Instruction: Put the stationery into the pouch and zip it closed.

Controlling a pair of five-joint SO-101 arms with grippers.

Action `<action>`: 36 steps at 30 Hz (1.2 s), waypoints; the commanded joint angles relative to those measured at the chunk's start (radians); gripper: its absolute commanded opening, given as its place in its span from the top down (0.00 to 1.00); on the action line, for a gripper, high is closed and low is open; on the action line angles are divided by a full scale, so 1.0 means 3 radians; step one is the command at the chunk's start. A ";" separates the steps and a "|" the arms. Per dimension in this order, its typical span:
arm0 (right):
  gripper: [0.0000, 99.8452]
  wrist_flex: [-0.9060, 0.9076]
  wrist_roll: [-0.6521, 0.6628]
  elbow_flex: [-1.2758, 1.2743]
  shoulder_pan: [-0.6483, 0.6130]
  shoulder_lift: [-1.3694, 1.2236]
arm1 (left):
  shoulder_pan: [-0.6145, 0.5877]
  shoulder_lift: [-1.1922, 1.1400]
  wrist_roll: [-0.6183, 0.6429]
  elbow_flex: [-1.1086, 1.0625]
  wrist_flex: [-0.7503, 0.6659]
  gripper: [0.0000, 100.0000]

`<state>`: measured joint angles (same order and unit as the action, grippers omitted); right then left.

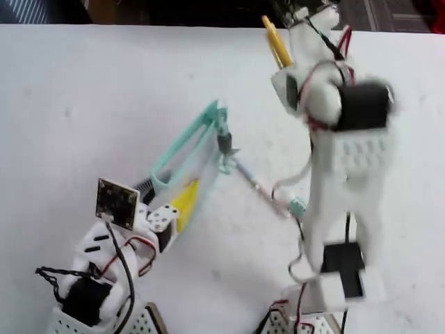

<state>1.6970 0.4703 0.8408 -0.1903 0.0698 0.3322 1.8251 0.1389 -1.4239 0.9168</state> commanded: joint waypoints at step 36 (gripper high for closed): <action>0.98 -0.0284 -0.0869 -0.1729 -0.0667 0.2529 | 0.0059 -0.0013 -0.0026 0.0015 -0.0102 0.80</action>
<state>1.6801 0.2171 0.3698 -0.3836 0.7756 0.3322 1.8251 0.1389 -1.4239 0.9168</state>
